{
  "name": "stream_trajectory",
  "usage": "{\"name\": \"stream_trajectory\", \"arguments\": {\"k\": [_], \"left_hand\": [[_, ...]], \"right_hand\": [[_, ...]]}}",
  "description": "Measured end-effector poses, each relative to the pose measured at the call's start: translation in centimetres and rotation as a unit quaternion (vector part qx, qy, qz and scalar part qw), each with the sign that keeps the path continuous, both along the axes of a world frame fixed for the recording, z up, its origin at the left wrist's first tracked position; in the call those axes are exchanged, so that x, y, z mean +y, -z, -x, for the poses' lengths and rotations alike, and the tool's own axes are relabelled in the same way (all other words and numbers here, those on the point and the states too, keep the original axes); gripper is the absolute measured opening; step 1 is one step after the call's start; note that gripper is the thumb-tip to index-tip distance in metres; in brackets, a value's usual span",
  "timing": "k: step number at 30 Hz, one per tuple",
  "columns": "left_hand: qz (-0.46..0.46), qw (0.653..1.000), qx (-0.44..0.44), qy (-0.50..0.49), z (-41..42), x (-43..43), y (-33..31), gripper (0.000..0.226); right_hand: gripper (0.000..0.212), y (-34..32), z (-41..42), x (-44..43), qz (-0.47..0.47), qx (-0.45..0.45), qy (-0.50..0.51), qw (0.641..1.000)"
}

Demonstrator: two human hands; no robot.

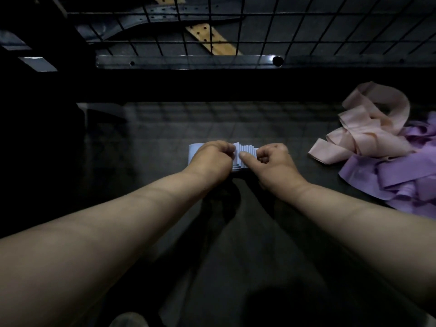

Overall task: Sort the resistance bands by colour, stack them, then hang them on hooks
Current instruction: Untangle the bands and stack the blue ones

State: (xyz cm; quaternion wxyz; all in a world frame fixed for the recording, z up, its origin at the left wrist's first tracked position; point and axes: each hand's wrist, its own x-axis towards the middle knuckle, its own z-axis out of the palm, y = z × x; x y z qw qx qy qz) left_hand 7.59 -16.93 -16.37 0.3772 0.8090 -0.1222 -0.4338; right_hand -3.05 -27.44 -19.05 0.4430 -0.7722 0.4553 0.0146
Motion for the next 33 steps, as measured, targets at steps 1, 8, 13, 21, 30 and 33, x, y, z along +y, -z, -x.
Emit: {"name": "stream_trajectory", "arguments": {"k": [1,8,13,21,30,33], "left_hand": [[0.011,1.0,0.021,-0.016,-0.1,0.1,0.0,0.039],[0.003,0.983,-0.156,-0.096,-2.6,3.4,0.3,0.038],[-0.135,0.951,-0.225,0.162,-3.9,5.7,2.0,0.087],[-0.078,0.931,-0.288,0.211,-5.0,5.5,2.8,0.069],[-0.074,0.949,-0.219,0.215,-5.7,5.4,3.2,0.065],[-0.065,0.96,-0.175,0.21,-6.2,5.1,2.9,0.071]], "right_hand": [[0.034,0.1,-0.2,0.2,0.012,0.015,-0.008,1.0],[0.048,-0.4,-1.3,0.8,0.058,0.091,-0.015,0.994],[0.065,-0.2,-1.5,1.0,0.068,0.117,-0.029,0.99],[0.073,-0.1,-2.3,1.2,0.051,0.143,-0.003,0.988],[0.077,1.2,-1.7,0.4,-0.058,0.104,0.089,0.989],[0.061,1.7,-1.6,0.0,-0.072,0.097,0.089,0.989]]}}
